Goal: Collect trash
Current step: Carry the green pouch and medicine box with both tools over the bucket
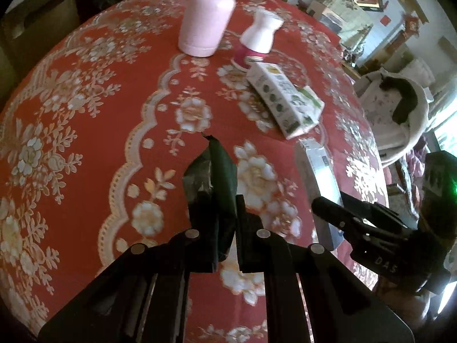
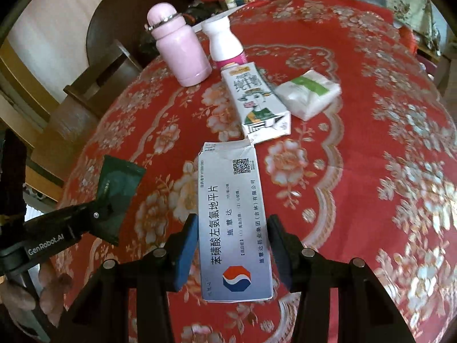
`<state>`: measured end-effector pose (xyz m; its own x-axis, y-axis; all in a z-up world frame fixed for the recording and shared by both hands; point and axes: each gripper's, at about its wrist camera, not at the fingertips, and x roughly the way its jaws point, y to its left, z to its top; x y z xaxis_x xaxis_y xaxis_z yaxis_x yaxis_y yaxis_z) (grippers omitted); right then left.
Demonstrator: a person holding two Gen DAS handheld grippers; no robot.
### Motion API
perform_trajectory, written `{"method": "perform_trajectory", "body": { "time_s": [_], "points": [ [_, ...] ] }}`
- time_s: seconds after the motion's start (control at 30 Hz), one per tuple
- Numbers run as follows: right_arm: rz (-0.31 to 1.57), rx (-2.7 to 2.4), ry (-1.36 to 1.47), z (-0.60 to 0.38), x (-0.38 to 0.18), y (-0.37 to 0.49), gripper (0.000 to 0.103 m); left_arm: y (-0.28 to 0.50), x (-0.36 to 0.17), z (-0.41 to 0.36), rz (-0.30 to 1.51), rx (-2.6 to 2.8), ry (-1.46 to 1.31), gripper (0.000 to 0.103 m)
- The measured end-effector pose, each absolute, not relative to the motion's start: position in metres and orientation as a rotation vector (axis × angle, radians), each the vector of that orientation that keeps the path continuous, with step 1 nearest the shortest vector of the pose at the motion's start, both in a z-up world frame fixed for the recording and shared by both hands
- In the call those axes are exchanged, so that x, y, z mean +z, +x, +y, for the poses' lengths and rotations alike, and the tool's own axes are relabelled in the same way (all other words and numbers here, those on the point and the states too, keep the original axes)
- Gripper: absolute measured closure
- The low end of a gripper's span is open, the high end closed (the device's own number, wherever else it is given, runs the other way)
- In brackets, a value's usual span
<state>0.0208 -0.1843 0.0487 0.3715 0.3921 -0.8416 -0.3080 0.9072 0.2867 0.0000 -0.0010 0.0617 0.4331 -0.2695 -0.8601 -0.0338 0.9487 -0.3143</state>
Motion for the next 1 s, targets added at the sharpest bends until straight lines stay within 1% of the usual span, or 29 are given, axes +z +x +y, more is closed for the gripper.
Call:
{"method": "perform_trajectory", "body": {
  "time_s": [0.4,0.73,1.0],
  "points": [
    [1.062,0.332,0.149,-0.264,0.067,-0.032,0.056,-0.034,0.075,-0.083,1.105,-0.243,-0.203,0.097],
    [1.055,0.208,0.206,-0.331,0.074,-0.074,0.056,-0.058,0.082,-0.159,1.102,-0.343,-0.12,0.097],
    [1.04,0.138,0.24,-0.376,0.08,-0.1,0.056,-0.071,0.089,-0.205,1.091,-0.398,-0.069,0.096]
  ]
}}
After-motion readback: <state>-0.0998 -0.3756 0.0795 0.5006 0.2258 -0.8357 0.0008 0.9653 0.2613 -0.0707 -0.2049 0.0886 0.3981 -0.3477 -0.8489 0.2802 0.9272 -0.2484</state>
